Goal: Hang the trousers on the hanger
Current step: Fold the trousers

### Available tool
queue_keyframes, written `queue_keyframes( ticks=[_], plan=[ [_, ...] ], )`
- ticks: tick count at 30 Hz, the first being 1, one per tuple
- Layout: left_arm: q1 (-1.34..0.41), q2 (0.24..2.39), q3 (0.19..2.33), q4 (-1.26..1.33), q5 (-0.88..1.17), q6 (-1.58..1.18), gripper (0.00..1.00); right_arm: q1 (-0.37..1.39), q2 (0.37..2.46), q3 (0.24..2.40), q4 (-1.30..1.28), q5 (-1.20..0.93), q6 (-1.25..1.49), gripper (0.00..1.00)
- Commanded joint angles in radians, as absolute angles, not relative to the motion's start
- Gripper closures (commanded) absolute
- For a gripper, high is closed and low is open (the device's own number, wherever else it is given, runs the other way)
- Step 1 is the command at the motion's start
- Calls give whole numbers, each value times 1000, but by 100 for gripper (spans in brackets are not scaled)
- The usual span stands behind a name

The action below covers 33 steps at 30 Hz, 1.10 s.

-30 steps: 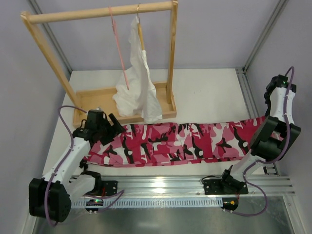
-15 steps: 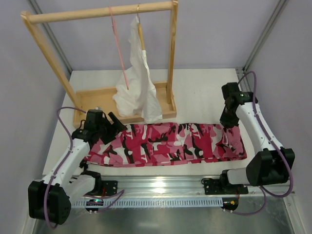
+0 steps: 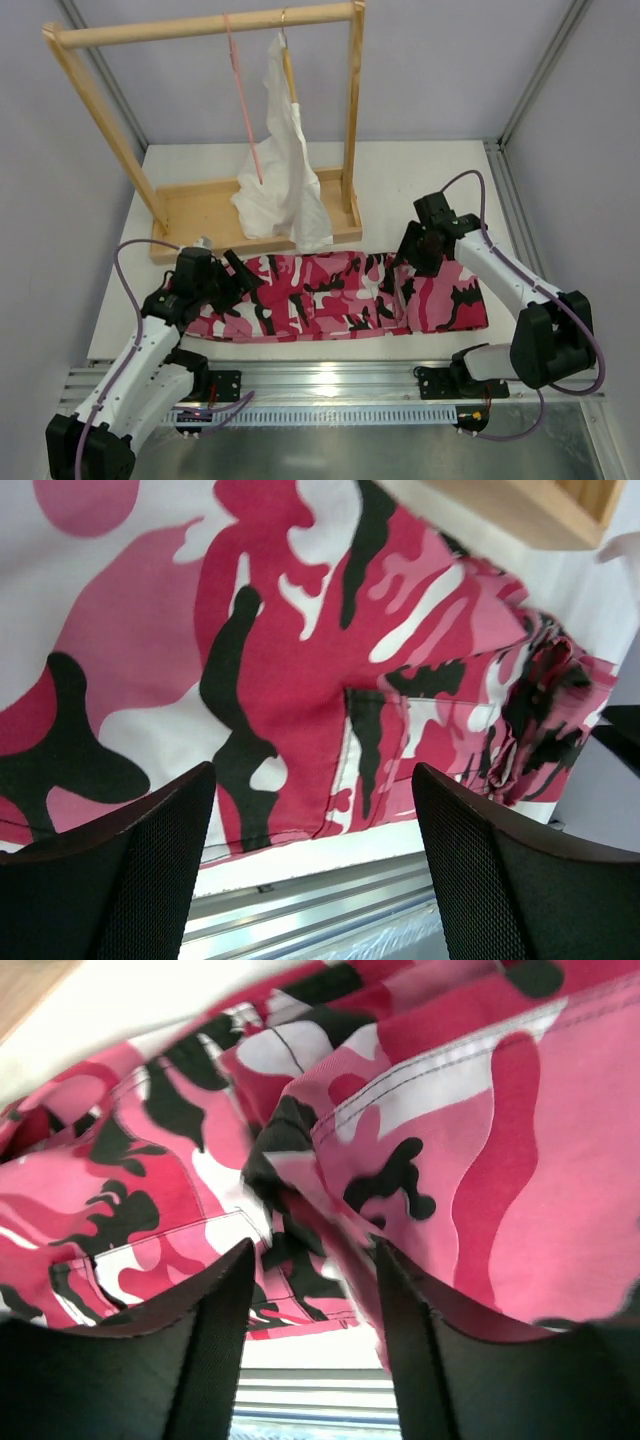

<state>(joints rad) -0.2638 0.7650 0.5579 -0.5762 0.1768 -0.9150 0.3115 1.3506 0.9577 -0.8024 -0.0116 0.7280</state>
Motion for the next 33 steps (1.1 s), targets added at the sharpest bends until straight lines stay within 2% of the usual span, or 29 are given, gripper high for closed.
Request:
queue_keyframes(
  ticks=[1, 2, 3, 6, 12, 15, 19, 23, 25, 26, 28, 29, 31, 33],
  plan=[
    [-285, 761, 506, -578, 156, -956, 21, 325, 1313, 1023, -770, -8, 608, 40],
    [-287, 773, 493, -571, 160, -954, 20, 325, 1309, 1026, -788, 55, 585, 23],
    [-287, 800, 489, -562, 166, -954, 20, 327, 1302, 1026, -805, 83, 542, 20],
    [-287, 831, 509, -567, 129, -930, 20, 336, 1264, 993, -859, 210, 525, 20],
    [-287, 837, 636, -663, -36, -905, 19, 440, 1193, 879, -698, 267, 523, 31],
    [-287, 862, 655, -673, -52, -902, 19, 501, 1195, 809, -606, 252, 534, 33],
    [-287, 894, 646, -687, -72, -884, 18, 615, 1252, 776, -545, 371, 569, 30],
    [-287, 877, 632, -686, -68, -887, 18, 653, 1376, 796, -523, 455, 566, 31],
    [-287, 867, 624, -684, -64, -900, 18, 660, 1405, 816, -523, 486, 574, 35],
    [-287, 855, 617, -683, -63, -903, 18, 661, 1416, 818, -512, 497, 563, 44],
    [-287, 847, 614, -686, -69, -910, 18, 660, 1430, 828, -479, 497, 551, 50],
    [-287, 841, 611, -687, -75, -911, 18, 660, 1457, 840, -479, 508, 545, 60],
    [-287, 839, 607, -690, -78, -914, 19, 661, 1483, 879, -511, 537, 552, 71],
    [-287, 836, 600, -681, -74, -916, 19, 661, 1482, 894, -529, 563, 574, 76]
  ],
)
